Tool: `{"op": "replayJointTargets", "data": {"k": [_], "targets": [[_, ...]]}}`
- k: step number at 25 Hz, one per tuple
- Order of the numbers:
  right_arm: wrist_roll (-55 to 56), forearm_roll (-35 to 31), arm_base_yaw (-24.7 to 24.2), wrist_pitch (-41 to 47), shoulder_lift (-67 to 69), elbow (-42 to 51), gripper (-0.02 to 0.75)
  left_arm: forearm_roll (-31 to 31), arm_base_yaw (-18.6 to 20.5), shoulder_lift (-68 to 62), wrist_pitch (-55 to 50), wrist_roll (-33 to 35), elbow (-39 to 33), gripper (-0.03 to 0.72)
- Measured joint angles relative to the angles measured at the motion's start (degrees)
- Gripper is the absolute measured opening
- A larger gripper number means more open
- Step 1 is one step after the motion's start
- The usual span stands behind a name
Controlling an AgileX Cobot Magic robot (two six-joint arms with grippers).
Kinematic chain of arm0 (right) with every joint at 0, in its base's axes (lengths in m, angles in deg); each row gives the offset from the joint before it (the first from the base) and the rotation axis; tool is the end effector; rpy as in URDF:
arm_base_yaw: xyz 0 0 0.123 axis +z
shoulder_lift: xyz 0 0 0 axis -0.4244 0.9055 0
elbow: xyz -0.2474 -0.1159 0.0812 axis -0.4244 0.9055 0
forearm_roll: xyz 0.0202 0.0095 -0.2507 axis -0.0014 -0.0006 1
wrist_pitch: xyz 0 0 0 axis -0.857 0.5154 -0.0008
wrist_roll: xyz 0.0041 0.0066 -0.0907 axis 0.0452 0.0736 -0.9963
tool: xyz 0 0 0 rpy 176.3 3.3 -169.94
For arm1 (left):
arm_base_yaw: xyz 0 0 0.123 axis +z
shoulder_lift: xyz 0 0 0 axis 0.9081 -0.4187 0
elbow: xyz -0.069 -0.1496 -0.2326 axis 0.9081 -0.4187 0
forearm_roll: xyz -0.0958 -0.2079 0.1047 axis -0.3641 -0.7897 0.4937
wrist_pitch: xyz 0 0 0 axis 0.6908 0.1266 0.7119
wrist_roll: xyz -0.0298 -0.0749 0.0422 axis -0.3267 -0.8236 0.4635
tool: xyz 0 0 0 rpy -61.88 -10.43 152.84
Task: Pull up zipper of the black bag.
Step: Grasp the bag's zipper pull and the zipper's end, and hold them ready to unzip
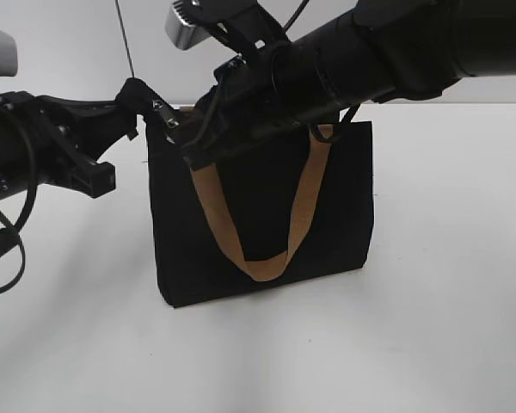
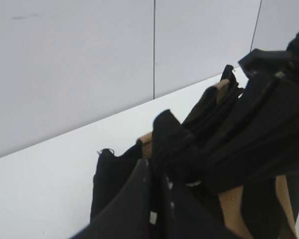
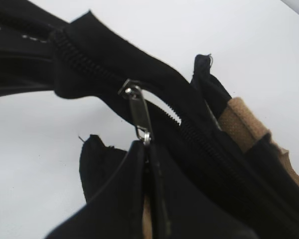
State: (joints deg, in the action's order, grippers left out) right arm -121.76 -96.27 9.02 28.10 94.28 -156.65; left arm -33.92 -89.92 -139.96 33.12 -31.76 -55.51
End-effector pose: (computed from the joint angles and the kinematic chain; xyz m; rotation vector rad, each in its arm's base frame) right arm 0.3134 0.2510 0.2394 -1.0741 1.9952 0.6024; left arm 0.2251 -0.1247 0.2289 0.6765 1.6284 -0.3727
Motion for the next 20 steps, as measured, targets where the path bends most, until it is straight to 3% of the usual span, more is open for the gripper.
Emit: {"op": "replayJointTargets", "data": {"k": [20], "targets": [[0.0, 0.0, 0.0, 0.0, 0.04, 0.0, 0.055, -0.11, 0.0, 0.0, 0.38, 0.0, 0.0, -0.006]]}}
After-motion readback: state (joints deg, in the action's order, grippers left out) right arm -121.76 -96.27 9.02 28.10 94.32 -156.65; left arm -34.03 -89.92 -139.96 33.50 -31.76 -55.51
